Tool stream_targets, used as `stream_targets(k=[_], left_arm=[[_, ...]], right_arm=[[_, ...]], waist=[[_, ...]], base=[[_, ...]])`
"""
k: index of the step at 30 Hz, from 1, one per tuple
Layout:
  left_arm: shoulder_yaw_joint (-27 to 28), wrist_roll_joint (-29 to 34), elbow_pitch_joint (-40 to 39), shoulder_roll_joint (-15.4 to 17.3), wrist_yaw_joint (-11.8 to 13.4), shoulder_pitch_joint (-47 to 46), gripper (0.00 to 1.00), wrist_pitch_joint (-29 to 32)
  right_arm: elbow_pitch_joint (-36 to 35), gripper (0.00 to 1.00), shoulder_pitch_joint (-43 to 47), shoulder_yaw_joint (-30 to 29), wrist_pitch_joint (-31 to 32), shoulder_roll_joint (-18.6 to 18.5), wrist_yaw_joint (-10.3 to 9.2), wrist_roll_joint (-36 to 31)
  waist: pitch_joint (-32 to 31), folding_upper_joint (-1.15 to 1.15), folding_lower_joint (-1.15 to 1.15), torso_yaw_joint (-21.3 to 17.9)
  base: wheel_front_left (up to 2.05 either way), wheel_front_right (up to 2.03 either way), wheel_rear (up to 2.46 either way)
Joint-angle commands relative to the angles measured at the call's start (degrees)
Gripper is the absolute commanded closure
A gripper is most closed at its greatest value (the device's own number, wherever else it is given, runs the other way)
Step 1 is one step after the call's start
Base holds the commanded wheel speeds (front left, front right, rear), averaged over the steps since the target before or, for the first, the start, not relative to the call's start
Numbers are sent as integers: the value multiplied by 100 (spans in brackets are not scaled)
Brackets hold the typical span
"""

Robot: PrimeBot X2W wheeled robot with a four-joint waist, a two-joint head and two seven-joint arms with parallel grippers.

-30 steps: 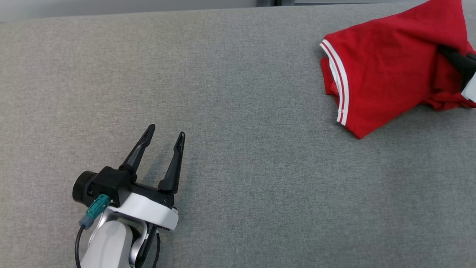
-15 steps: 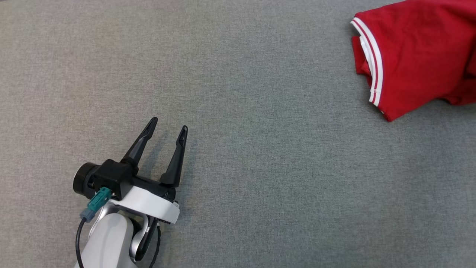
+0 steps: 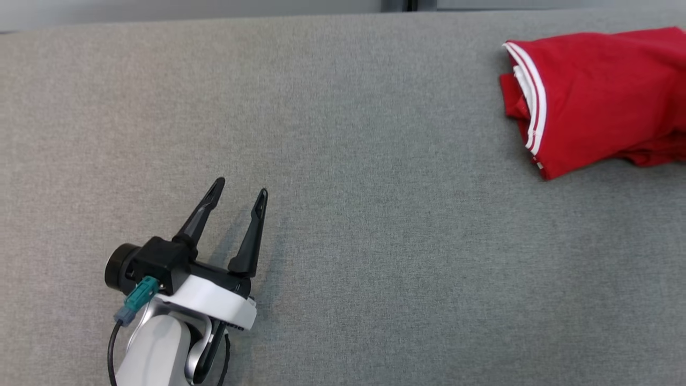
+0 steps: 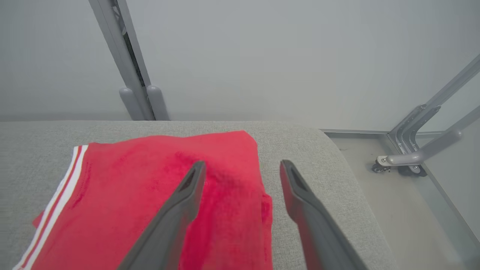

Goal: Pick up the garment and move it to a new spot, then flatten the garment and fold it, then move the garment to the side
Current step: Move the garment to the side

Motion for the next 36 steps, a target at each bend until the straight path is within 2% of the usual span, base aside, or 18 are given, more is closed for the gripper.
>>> stream_targets(k=[1, 7, 15, 20, 23, 28, 33, 36], left_arm=[[43, -36, -13, 9, -9, 64, 0, -6], [224, -35, -87, 11, -10, 335, 0, -5], [533, 53, -393, 33, 38, 706, 0, -5], [679, 67, -648, 20, 73, 850, 0, -5], [743, 78, -754, 30, 85, 945, 0, -5], [896, 28, -839, -4, 160, 1134, 0, -5], [1009, -35, -882, -82, 227, 1329, 0, -5], [1125, -65, -997, -131, 247, 1431, 0, -5]], right_arm=[[41, 0, -4, 19, -196, 12, 0, -83], [-169, 0, 217, 38, -827, 51, 0, -145], [-1386, 0, 847, -301, -1204, -237, 0, -49], [-2073, 0, 1263, -881, -1219, -397, 0, -360], [-2595, 0, 1797, -1507, -1215, -376, 0, -717], [-3534, 0, 3022, -2824, -1216, -69, 0, -1491], [-4270, 0, 4336, -4009, -1212, 539, 0, -2298], [-4690, 0, 4993, -4504, -1212, 984, 1, -2719]], waist=[[-188, 0, 0, -17], [-685, 0, 0, -75], [-1285, 0, 0, -110], [-1440, 0, 0, -115], [-1534, 0, 0, -118], [-1640, 0, 0, -99], [-1738, 0, 0, -51], [-1823, 0, 0, -30]], base=[[0, 0, 0], [0, 0, 0], [0, 0, 0], [0, 0, 0], [0, 0, 0], [0, 0, 0], [0, 0, 0], [0, 0, 0]])
